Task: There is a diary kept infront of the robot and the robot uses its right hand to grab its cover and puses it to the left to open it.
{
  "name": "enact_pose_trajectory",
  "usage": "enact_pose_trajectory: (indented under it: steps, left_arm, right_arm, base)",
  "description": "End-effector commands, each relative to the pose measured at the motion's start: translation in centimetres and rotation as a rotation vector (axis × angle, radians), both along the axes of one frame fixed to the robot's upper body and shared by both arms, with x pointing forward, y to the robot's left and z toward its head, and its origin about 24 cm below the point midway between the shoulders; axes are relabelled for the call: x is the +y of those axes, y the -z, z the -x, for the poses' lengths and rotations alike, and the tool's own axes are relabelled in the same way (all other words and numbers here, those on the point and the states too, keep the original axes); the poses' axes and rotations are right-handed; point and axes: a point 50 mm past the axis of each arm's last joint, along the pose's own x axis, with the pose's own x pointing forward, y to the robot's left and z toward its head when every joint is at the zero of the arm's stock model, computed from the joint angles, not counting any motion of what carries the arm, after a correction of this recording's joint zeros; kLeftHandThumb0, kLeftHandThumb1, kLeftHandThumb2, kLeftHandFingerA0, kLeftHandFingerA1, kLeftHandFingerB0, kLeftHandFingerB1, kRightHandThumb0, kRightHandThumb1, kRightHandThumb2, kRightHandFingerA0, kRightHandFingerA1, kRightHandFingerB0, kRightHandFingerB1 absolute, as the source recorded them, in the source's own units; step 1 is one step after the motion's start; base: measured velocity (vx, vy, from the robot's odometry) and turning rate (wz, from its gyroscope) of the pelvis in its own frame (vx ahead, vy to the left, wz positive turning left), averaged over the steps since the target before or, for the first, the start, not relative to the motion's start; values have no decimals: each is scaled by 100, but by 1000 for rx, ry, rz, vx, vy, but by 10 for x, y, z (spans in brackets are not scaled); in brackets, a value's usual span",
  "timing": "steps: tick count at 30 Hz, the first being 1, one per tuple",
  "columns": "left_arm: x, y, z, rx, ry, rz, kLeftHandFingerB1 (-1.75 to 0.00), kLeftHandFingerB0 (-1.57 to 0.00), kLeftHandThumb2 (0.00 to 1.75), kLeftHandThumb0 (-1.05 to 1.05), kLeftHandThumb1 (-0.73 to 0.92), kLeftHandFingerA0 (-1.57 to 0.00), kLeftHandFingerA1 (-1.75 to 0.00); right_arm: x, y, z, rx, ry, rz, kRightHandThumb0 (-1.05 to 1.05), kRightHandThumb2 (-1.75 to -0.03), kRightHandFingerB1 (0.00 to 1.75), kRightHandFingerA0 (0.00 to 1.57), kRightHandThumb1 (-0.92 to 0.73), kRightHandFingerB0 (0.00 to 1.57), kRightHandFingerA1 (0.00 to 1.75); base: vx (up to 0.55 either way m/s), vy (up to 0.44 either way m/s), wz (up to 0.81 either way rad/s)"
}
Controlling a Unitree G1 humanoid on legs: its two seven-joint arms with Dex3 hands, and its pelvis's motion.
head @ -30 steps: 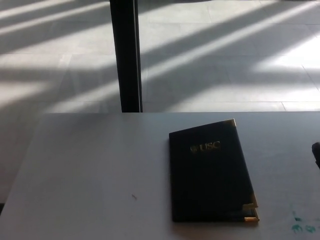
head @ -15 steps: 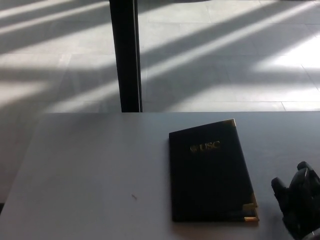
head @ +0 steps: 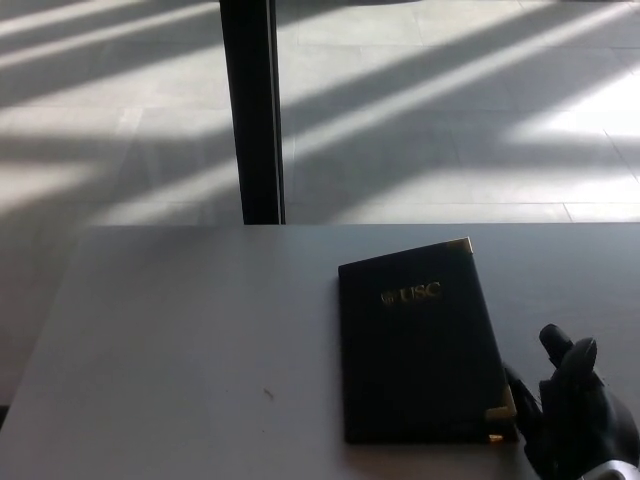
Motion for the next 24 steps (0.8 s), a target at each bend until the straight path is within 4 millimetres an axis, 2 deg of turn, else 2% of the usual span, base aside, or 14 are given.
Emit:
enact_pose_trajectory:
  steps: [1,3,4,7,9,10,11,14,15,20,21,23,24]
  left_arm:
    - [7,-5,3,-3,-25,-34,-75,-16,143,-96,92,-48,-101]
    - [7,-6,3,20,-30,-43,-80,-24,144,-98,92,-54,-107]
    - [7,-6,3,15,-39,-41,-104,-23,102,-102,92,-34,-126]
    - [7,-6,2,8,-50,-36,-104,-27,99,-102,92,-34,-128]
    - [6,-6,-1,12,-49,-37,-104,-24,100,-102,92,-36,-126]
    - [6,-7,-1,5,-47,-35,-83,-27,143,-99,92,-57,-110]
    - [6,-8,-3,7,-39,-36,-83,-28,144,-99,92,-57,-109]
    - [6,-9,-5,15,-32,-38,-80,-24,143,-95,92,-55,-107]
    - [6,-8,-4,10,-28,-41,-76,-18,143,-95,92,-50,-102]
    - [6,-9,-5,0,-27,-41,-77,-18,143,-97,92,-52,-106]
    - [6,-9,-5,-10,-25,-42,-96,-18,103,-103,92,-29,-128]
    - [6,-9,-5,-9,-21,-39,-95,-17,103,-103,92,-27,-125]
    - [7,-9,-5,-5,-22,-41,-75,-14,143,-97,92,-51,-103]
  right_arm:
    - [14,2,8,-17,-4,-47,-84,-75,40,19,-92,13,46]
    - [23,3,13,-14,-24,-62,-86,-73,41,20,-92,16,45]
    - [27,3,15,-15,-30,-64,-88,-72,42,20,-92,18,46]
    - [33,3,18,-11,-51,-70,-87,-75,42,22,-92,16,47]
    - [37,3,19,-2,-58,-69,-88,-74,40,22,-92,15,47]
    - [40,5,20,3,-69,-85,-87,-75,39,18,-92,12,45]
    - [44,6,21,7,-76,-108,-88,-72,38,17,-92,12,44]
    - [53,7,24,19,-90,-121,-87,-73,38,18,-92,11,45]
    - [57,7,25,25,-93,-125,-87,-73,39,20,-92,12,46]
    - [78,7,27,44,-137,-170,-87,-73,37,17,-92,11,44]
    - [80,8,28,44,-143,-180,-88,-74,38,16,-92,11,44]
    - [82,9,29,47,-145,-179,-88,-74,38,15,-92,11,44]
    - [85,11,30,56,-140,-195,-88,-74,39,13,-92,11,44]
  base:
    - [0,0,0]
    - [0,0,0]
    - [0,0,0]
    - [0,0,0]
    - [0,0,0]
    - [0,0,0]
    - [0,0,0]
    - [0,0,0]
    - [0,0,0]
    - [0,0,0]
    - [0,0,0]
    - [0,0,0]
    - [0,0,0]
